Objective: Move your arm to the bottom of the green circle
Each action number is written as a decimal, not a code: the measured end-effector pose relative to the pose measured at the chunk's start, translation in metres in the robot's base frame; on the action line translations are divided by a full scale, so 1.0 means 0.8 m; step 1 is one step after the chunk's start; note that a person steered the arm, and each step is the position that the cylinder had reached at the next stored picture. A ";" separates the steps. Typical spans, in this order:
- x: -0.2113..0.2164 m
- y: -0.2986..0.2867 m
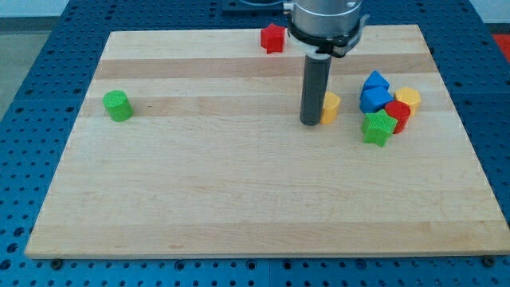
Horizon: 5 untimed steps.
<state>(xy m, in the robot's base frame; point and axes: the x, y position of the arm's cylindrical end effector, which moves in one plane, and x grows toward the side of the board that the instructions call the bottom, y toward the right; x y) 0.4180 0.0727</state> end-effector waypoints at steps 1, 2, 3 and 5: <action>-0.012 0.016; -0.022 0.037; -0.022 0.051; 0.018 -0.005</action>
<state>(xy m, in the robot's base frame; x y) 0.4324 0.0683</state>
